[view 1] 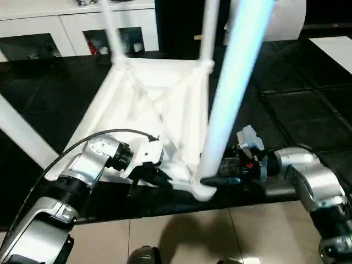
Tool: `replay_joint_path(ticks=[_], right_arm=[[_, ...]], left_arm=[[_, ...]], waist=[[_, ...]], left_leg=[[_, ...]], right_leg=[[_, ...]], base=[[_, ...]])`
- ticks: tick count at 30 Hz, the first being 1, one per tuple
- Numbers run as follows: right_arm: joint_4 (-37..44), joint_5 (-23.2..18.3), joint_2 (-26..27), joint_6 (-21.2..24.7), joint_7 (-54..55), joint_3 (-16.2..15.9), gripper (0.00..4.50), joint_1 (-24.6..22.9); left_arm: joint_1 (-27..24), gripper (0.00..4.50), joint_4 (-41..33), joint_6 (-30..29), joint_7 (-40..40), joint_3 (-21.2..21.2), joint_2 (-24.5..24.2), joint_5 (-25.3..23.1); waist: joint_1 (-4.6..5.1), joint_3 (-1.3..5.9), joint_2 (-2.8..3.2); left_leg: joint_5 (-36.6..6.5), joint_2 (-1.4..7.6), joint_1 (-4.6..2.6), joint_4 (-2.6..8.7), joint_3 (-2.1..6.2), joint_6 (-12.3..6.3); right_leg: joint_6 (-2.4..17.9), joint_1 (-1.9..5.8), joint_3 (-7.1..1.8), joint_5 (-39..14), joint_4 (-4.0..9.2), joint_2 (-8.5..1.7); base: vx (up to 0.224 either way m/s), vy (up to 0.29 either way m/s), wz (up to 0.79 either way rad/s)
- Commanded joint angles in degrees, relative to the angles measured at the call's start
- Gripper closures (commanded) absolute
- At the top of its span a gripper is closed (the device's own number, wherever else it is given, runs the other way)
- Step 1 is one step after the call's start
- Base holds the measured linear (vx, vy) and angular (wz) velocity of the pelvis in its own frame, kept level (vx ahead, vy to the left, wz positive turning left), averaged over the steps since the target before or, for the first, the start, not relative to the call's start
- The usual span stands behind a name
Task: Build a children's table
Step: Rotate leg to tighten
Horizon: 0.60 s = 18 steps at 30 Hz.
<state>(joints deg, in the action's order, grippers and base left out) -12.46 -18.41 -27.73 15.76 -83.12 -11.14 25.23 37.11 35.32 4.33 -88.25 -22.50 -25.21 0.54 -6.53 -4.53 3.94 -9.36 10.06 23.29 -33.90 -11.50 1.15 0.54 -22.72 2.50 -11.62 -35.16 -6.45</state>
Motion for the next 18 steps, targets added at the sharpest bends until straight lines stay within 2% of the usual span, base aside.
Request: replay_joint_path(ticks=[1,2,4,6,7,9,14,18], right_arm=[[-0.8,-0.5,0.0,0.5,-2.6,-1.9,1.26,1.0],[-2.3,0.0,0.3,0.5,-4.7,-3.3,1.44,2.2],[-2.6,0.1,0.3,0.5,-5.3,-3.6,1.56,2.4],[-3.1,0.5,0.3,0.1,-6.1,-4.2,1.86,2.8],[-4.0,1.1,0.0,-0.5,-8.0,-5.6,1.86,3.6],[-4.1,1.3,-0.3,-0.6,-8.9,-6.4,2.01,4.0],[-4.5,0.2,-0.9,-0.1,-9.4,-8.8,2.30,4.8],[-4.1,-0.4,0.4,2.3,-9.4,-7.7,2.34,4.8]], left_arm=[[1.7,4.50,-0.4,1.9,-4.1,-3.1,0.5,0.2],[2.5,4.50,0.5,2.9,-4.2,-4.4,0.6,0.5],[2.7,4.50,0.7,3.1,-4.2,-4.7,0.6,0.6],[3.0,4.50,1.1,3.5,-4.2,-4.8,0.8,0.4],[3.5,4.50,2.0,3.9,-4.2,-4.7,1.1,0.2],[3.7,4.50,2.3,4.0,-4.2,-4.8,1.1,0.2],[4.1,4.50,3.5,4.3,-4.2,-5.0,0.9,1.0],[3.7,4.50,3.6,3.2,-4.2,-3.4,1.1,1.3]], waist=[[0.38,4.44,-0.63],[0.38,4.52,-0.64],[0.24,4.56,-0.65],[0.21,4.59,-0.83],[0.26,4.50,-0.75],[0.18,4.58,-0.86],[0.16,4.43,-0.89],[0.23,4.35,-0.88]], left_leg=[[-12.1,3.23,-2.24,4.07,1.17,-3.49],[-12.2,3.05,-2.19,3.96,1.14,-3.48],[-11.7,3.13,-2.20,3.96,1.13,-3.48],[-10.7,3.13,-2.04,3.90,1.17,-4.03],[-10.4,3.03,-1.98,3.82,1.14,-4.26],[-9.8,3.07,-1.99,3.74,1.13,-4.49],[-10.3,3.11,-1.96,3.85,1.20,-4.48],[-11.1,3.14,-1.94,3.98,1.21,-4.20]], right_leg=[[15.4,1.84,-1.59,-5.6,3.44,-2.32],[15.7,1.86,-1.50,-5.3,3.33,-2.27],[15.8,1.87,-1.54,-4.5,3.31,-2.29],[15.9,2.01,-1.50,-3.0,3.13,-2.33],[16.1,1.92,-1.45,-2.8,3.12,-2.28],[16.1,2.01,-1.50,-2.1,3.07,-2.34],[15.9,2.02,-1.48,-3.7,3.20,-2.37],[16.0,2.01,-1.49,-4.6,3.28,-2.34]], base=[[0.000,0.000,0.00],[0.000,0.000,0.00],[0.000,0.000,0.00],[0.000,0.000,0.00],[0.000,0.000,0.00],[0.000,0.000,0.00],[0.000,0.000,0.00],[0.000,0.000,0.00]])
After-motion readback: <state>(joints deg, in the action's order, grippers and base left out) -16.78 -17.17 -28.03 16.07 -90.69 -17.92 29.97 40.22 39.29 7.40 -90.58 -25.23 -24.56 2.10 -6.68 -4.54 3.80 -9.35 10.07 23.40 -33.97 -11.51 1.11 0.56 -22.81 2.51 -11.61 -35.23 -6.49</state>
